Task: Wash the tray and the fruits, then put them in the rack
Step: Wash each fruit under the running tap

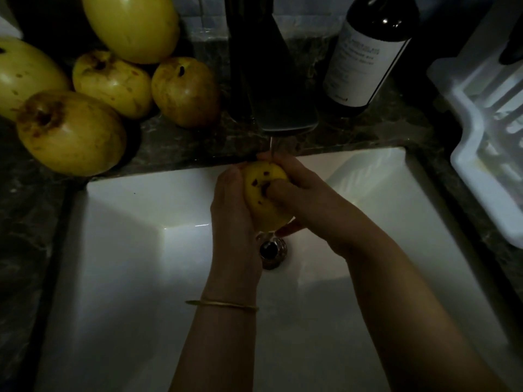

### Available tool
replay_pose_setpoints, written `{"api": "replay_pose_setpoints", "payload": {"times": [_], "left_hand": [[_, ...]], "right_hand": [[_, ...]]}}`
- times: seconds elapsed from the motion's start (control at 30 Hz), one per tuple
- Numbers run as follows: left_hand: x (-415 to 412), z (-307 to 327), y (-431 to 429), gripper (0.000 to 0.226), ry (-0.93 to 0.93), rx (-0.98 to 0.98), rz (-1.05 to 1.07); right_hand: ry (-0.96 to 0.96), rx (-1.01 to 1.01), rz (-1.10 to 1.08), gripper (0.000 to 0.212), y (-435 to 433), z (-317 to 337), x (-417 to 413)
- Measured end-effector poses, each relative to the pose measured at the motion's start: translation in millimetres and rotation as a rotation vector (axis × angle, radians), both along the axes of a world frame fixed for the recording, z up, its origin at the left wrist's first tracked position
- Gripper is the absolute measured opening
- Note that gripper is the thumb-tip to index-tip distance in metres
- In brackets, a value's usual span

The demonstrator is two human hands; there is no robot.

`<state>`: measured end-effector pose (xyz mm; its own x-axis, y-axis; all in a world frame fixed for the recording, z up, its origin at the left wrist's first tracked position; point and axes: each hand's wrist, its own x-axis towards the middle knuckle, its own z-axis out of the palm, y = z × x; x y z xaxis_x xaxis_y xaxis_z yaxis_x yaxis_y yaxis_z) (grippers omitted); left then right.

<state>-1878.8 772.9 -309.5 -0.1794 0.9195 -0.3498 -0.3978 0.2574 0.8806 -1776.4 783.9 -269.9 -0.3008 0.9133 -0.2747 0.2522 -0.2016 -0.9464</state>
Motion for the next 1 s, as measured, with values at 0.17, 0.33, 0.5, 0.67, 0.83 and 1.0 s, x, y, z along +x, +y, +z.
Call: {"api": "replay_pose_setpoints", "payload": {"times": [0.17, 0.33, 0.5, 0.67, 0.83, 1.0], "left_hand": [[3.2, -3.2, 2.0, 0.031, 0.071, 0.080, 0.017], [-5.7, -8.5, 3.9, 0.070, -0.054, -0.001, -0.040], [-1.4, -3.9, 0.9, 0.072, 0.034, -0.043, -0.084], [-4.2, 4.3, -3.5, 0.070, -0.067, -0.031, -0.064], [-7.8, 7.3, -4.5, 0.071, -0.058, -0.043, -0.076], [-2.9, 12.6, -5.0, 0.070, 0.069, -0.038, -0.077]], "right_hand": [[0.070, -0.021, -0.047, 0.030, -0.1, 2.2, -3.1], [0.038, 0.061, -0.115, 0.045, -0.2, -4.8, -10.1], [-0.007, 0.111, -0.112, 0.049, 0.6, -4.0, -7.8], [-0.088, 0.145, -0.096, 0.048, -3.7, -5.3, -12.2], [-0.306, 0.312, -0.096, 0.045, -8.6, -9.4, -15.7], [-0.388, 0.407, -0.105, 0.038, -7.5, -6.4, -13.3]]}}
